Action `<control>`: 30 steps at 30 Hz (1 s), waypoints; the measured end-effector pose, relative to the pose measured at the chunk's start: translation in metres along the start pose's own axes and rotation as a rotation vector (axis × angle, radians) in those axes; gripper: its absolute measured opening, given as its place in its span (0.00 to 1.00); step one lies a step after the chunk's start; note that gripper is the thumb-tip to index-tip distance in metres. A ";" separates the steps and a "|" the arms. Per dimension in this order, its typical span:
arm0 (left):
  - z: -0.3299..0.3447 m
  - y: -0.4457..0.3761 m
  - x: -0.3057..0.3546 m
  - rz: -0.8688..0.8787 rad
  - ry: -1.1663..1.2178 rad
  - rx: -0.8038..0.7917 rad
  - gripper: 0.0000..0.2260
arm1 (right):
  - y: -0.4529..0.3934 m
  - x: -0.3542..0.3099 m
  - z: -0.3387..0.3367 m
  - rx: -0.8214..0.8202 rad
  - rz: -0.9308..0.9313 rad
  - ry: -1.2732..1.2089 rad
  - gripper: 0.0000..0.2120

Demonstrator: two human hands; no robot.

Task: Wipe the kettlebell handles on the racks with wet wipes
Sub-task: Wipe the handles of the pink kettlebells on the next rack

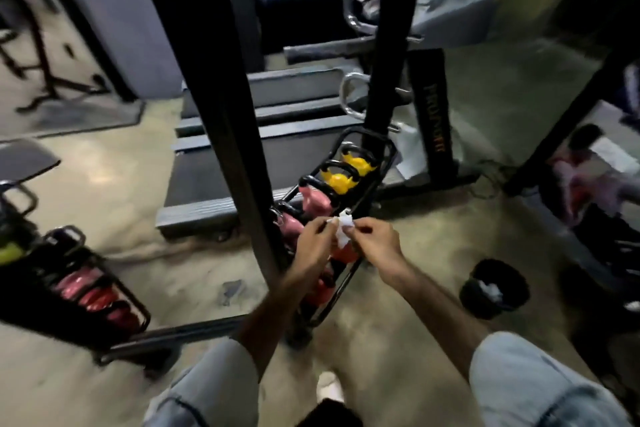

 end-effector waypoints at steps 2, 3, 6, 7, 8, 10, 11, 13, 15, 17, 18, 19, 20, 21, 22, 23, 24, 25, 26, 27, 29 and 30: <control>-0.009 -0.016 -0.005 -0.047 0.012 0.102 0.09 | -0.024 -0.001 0.009 -0.025 -0.026 0.061 0.08; -0.012 -0.023 -0.010 -0.052 0.018 0.142 0.10 | -0.035 -0.001 0.015 -0.046 -0.054 0.082 0.07; -0.023 -0.048 -0.024 -0.031 -0.131 0.243 0.07 | -0.066 -0.004 0.032 -0.115 -0.138 0.097 0.10; -0.025 -0.059 -0.030 -0.029 -0.189 0.266 0.07 | -0.074 -0.006 0.037 -0.131 -0.165 0.116 0.11; -0.026 -0.073 -0.034 -0.024 -0.239 0.304 0.09 | -0.089 -0.008 0.043 -0.157 -0.194 0.153 0.11; -0.026 -0.089 -0.036 -0.016 -0.293 0.375 0.10 | -0.112 -0.012 0.051 -0.197 -0.233 0.212 0.11; -0.027 -0.095 -0.039 -0.006 -0.304 0.411 0.11 | -0.121 -0.015 0.055 -0.206 -0.251 0.215 0.11; -0.030 -0.104 -0.042 -0.014 -0.339 0.458 0.13 | -0.140 -0.020 0.064 -0.228 -0.296 0.212 0.10; -0.032 -0.115 -0.049 -0.016 -0.356 0.498 0.14 | -0.155 -0.024 0.075 -0.279 -0.346 0.231 0.10; -0.031 -0.118 -0.051 -0.013 -0.376 0.520 0.14 | -0.162 -0.022 0.084 -0.344 -0.387 0.237 0.11; -0.030 -0.121 -0.052 -0.020 -0.378 0.543 0.14 | -0.165 -0.021 0.089 -0.393 -0.414 0.237 0.12; -0.030 -0.123 -0.053 -0.013 -0.383 0.566 0.14 | -0.166 -0.019 0.093 -0.445 -0.447 0.229 0.12; -0.029 -0.126 -0.053 -0.020 -0.381 0.587 0.15 | -0.167 -0.016 0.098 -0.493 -0.481 0.223 0.12; -0.029 -0.128 -0.052 -0.006 -0.384 0.606 0.16 | -0.167 -0.013 0.101 -0.530 -0.513 0.206 0.11; -0.031 -0.131 -0.051 0.002 -0.386 0.631 0.16 | -0.167 -0.011 0.103 -0.563 -0.536 0.200 0.09; -0.029 -0.132 -0.054 0.009 -0.386 0.665 0.16 | -0.167 -0.006 0.104 -0.596 -0.559 0.199 0.08; -0.030 -0.134 -0.052 0.016 -0.374 0.689 0.16 | -0.168 -0.003 0.103 -0.613 -0.570 0.202 0.09; -0.026 -0.133 -0.051 0.007 -0.373 0.716 0.16 | -0.170 0.004 0.102 -0.645 -0.567 0.204 0.09; -0.025 -0.135 -0.051 -0.003 -0.389 0.728 0.16 | -0.172 0.012 0.100 -0.656 -0.556 0.228 0.10; -0.027 -0.136 -0.050 -0.014 -0.407 0.727 0.17 | -0.172 0.018 0.100 -0.663 -0.539 0.246 0.10; -0.026 -0.141 -0.057 -0.038 -0.417 0.717 0.18 | -0.177 0.033 0.100 -0.697 -0.476 0.250 0.11; -0.023 -0.144 -0.061 -0.049 -0.425 0.721 0.18 | -0.181 0.039 0.101 -0.716 -0.450 0.230 0.12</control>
Point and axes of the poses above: each hand's wrist, its own y-axis away from the middle knuckle, its own z-axis out of the palm, x = y × z, the point moved 3 cm from there along -y, towards the middle knuckle, and after that the axes turned 2 degrees about y, right-handed, at the moved point
